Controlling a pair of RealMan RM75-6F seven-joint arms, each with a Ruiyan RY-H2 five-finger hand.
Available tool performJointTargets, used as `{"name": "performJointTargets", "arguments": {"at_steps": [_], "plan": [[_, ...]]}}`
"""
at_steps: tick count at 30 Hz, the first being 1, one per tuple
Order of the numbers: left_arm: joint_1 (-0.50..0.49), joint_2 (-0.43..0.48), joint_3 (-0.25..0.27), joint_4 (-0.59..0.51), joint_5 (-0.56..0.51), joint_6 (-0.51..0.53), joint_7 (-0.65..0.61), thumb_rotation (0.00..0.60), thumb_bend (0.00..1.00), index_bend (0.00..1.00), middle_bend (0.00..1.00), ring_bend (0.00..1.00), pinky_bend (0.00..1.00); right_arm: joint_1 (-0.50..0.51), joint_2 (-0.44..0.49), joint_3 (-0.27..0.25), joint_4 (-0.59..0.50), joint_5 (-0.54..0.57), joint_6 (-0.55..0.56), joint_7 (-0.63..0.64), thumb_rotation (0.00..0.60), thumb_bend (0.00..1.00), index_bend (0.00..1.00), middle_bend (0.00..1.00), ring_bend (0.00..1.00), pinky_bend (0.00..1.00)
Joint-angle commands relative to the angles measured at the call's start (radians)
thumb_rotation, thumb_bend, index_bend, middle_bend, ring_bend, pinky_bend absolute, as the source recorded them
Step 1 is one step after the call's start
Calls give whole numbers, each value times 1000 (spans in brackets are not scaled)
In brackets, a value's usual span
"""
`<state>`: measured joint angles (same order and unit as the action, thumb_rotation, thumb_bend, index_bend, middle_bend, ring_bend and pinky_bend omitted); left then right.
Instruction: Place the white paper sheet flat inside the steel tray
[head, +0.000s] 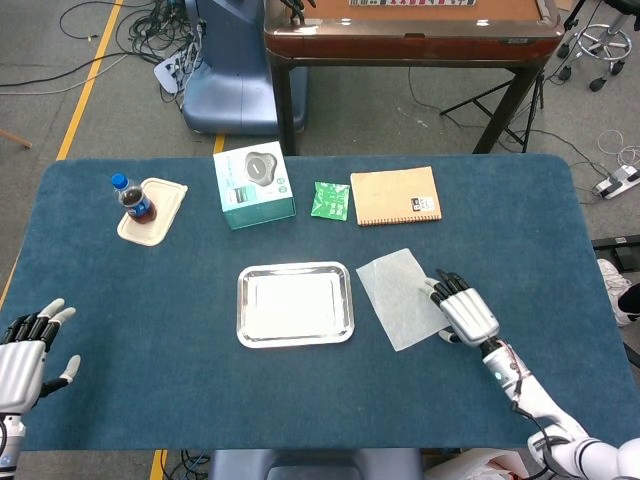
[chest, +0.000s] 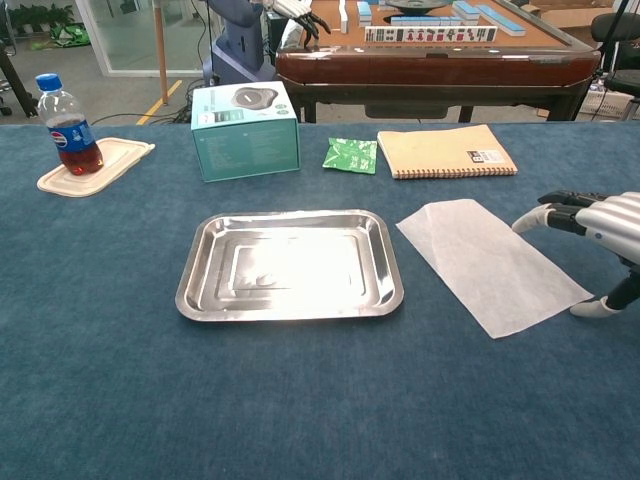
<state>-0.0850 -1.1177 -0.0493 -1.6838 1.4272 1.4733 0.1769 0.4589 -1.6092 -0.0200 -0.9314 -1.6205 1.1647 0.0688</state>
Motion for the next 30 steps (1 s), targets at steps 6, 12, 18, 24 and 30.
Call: {"name": "performJointTargets", "arguments": {"at_steps": [6, 12, 18, 24, 30], "plan": [[2, 1, 0, 1, -4, -1, 0, 600, 310, 195, 116, 141, 111, 9, -3, 3, 14, 8, -7, 16, 600, 97, 212, 170, 36, 149], [0, -1, 0, 3, -4, -4, 1, 600, 310, 195, 116, 141, 111, 14, -7, 5, 26, 11, -6, 23, 600, 98, 215, 170, 37, 149], [0, -2, 0, 4, -4, -5, -1, 600, 310, 195, 116, 141, 111, 18, -20, 6, 49, 8, 5, 34, 600, 134, 231, 176, 37, 149], [0, -2, 1, 3, -6, -8, 2, 600, 310, 195, 116, 141, 111, 26, -47, 1, 95, -8, 24, 52, 600, 209, 268, 203, 37, 149], [1, -1, 1, 1, -4, -5, 2, 600, 310, 195, 116, 141, 111, 30, -82, 1, 149, -27, 72, 88, 600, 286, 316, 242, 59, 149]]}}
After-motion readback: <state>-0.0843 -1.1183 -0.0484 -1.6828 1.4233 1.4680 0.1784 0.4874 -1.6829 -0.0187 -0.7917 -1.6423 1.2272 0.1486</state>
